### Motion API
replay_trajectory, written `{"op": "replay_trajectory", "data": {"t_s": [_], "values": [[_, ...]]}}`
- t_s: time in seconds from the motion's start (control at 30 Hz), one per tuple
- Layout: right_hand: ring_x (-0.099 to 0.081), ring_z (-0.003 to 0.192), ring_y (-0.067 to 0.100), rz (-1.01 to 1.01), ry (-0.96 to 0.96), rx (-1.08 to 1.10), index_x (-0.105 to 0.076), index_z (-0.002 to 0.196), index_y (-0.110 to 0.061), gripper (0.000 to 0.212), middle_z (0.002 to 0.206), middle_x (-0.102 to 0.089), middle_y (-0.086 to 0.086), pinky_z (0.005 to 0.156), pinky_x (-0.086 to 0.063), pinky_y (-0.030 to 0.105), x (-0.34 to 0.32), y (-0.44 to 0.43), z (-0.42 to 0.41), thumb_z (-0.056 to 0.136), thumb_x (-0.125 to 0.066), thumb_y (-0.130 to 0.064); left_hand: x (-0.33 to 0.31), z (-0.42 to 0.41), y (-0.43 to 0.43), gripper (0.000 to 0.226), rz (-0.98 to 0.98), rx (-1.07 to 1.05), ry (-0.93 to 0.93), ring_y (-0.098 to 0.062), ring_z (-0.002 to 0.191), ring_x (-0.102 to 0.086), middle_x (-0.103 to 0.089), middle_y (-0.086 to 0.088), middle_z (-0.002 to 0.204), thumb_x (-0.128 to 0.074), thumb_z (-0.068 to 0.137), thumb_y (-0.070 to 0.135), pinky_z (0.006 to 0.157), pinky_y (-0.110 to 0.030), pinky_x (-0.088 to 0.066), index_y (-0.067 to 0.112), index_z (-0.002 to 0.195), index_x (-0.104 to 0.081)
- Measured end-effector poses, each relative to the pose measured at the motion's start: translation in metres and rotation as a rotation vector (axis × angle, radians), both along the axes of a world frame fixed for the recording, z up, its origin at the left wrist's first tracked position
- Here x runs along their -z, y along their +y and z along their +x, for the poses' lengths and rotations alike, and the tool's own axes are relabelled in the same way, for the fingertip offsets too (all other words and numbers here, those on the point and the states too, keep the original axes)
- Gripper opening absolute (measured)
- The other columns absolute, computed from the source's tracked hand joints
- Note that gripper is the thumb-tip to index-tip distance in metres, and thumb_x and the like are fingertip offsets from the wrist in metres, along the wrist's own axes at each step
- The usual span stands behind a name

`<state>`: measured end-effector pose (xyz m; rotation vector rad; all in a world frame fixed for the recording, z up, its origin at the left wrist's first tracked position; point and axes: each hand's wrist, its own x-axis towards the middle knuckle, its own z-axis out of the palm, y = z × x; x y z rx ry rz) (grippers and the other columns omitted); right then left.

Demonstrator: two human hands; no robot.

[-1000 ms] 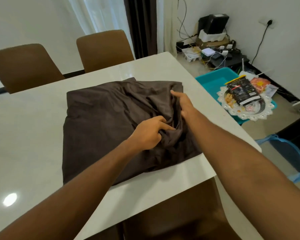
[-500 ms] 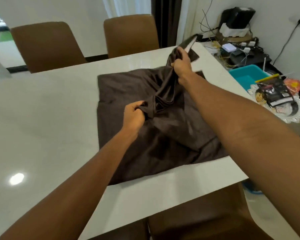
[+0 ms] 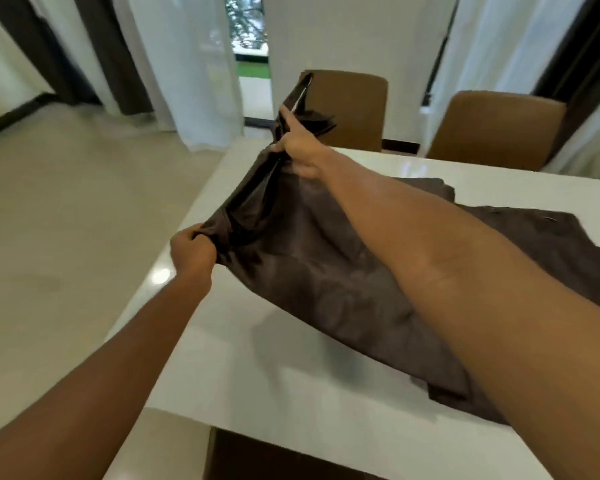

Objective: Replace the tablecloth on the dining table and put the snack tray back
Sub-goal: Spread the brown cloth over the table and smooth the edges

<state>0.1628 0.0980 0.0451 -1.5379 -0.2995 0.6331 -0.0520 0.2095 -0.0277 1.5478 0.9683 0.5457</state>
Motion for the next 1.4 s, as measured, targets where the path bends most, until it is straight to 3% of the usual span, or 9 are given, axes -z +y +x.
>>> {"op": "replay_trajectory", "data": {"t_s": [0.17, 0.27, 0.37, 0.47, 0.53, 0.63, 0.87, 1.03, 1.4], "values": [[-0.05, 0.13, 0.025, -0.101, 0.033, -0.306, -0.022, 0.158, -0.04, 0.078, 0.165, -0.023, -0.001, 0.101, -0.048, 0.045, 0.043, 0.087, -0.054, 0.1, -0.038, 0.01, 0.038, -0.051, 0.108, 0.037, 0.029, -0.205, 0.13, -0.032, 0.091, -0.063, -0.069, -0.014, 0.102, -0.044, 0.085, -0.003, 0.08, -0.039, -0.054, 0.011, 0.104, -0.073], [-0.06, 0.115, 0.02, -0.301, -0.11, -0.233, -0.045, 0.15, -0.024, 0.055, 0.154, -0.045, 0.001, 0.087, -0.053, 0.036, 0.083, 0.082, -0.064, 0.101, -0.04, 0.001, 0.064, -0.065, 0.132, 0.046, 0.083, -0.238, 0.282, -0.032, 0.116, -0.057, -0.062, -0.01, 0.129, -0.045, 0.089, 0.002, 0.097, -0.038, -0.048, 0.017, 0.128, -0.065], [-0.064, 0.114, 0.016, -0.544, -0.485, -0.015, -0.065, 0.131, -0.027, 0.048, 0.128, -0.067, -0.003, 0.096, -0.054, 0.035, 0.119, 0.037, -0.063, 0.09, -0.051, -0.005, 0.076, -0.067, 0.115, 0.06, 0.464, -0.216, 0.547, -0.032, 0.142, -0.031, -0.041, -0.009, 0.15, -0.054, 0.081, 0.006, 0.114, -0.053, -0.026, 0.021, 0.139, -0.051], [-0.067, 0.107, 0.016, -0.612, -0.537, 0.314, -0.069, 0.122, -0.028, 0.041, 0.115, -0.073, -0.005, 0.096, -0.054, 0.037, 0.148, -0.026, -0.062, 0.087, -0.058, -0.012, 0.085, -0.057, 0.082, 0.065, 0.933, 0.034, 0.391, -0.033, 0.15, -0.017, -0.038, -0.009, 0.152, -0.052, 0.067, 0.01, 0.118, -0.057, 0.003, 0.02, 0.132, -0.055], [-0.062, 0.115, 0.021, -0.71, -0.532, 0.46, -0.067, 0.124, -0.03, 0.038, 0.12, -0.07, -0.005, 0.102, -0.049, 0.043, 0.162, -0.068, -0.064, 0.088, -0.059, -0.018, 0.09, -0.04, 0.062, 0.059, 1.09, 0.292, 0.234, -0.033, 0.148, -0.025, -0.048, -0.008, 0.146, -0.052, 0.068, 0.011, 0.119, -0.06, -0.001, 0.02, 0.126, -0.06], [-0.048, 0.129, 0.026, -0.904, -0.562, 0.485, -0.06, 0.13, -0.031, 0.038, 0.137, -0.058, -0.002, 0.107, -0.034, 0.05, 0.18, -0.116, -0.077, 0.092, -0.06, -0.031, 0.094, -0.013, 0.028, 0.046, 1.057, 0.627, 0.213, -0.032, 0.146, -0.031, -0.054, -0.005, 0.142, -0.061, 0.081, 0.019, 0.116, -0.066, -0.018, 0.024, 0.127, -0.063], [-0.011, 0.153, 0.034, -1.227, -0.309, 0.551, -0.034, 0.151, -0.039, 0.07, 0.166, -0.019, 0.006, 0.115, -0.003, 0.071, 0.208, -0.217, -0.13, 0.09, -0.045, -0.071, 0.128, 0.016, -0.018, 0.067, 1.155, 1.052, 0.527, -0.025, 0.154, -0.003, -0.018, 0.004, 0.165, -0.035, 0.09, 0.072, 0.112, -0.074, -0.004, 0.048, 0.152, -0.026], [0.001, 0.155, 0.034, -1.35, -0.288, 0.452, -0.016, 0.157, -0.048, 0.08, 0.17, -0.006, 0.002, 0.115, 0.005, 0.071, 0.227, -0.245, -0.151, 0.086, -0.016, -0.086, 0.149, 0.014, -0.034, 0.07, 1.144, 0.974, 0.543, -0.024, 0.153, -0.006, -0.013, 0.007, 0.166, -0.016, 0.089, 0.079, 0.112, -0.074, -0.002, 0.052, 0.153, -0.014], [0.008, 0.156, 0.027, -1.265, -0.436, 0.006, -0.007, 0.154, -0.057, 0.087, 0.17, 0.006, -0.007, 0.117, 0.009, 0.067, 0.204, -0.262, -0.027, 0.077, -0.02, -0.096, 0.153, -0.005, -0.112, 0.073, 0.965, 0.645, 0.635, -0.028, 0.153, -0.003, -0.013, 0.005, 0.166, -0.022, 0.089, 0.079, 0.112, -0.072, 0.002, 0.045, 0.154, -0.02]]}}
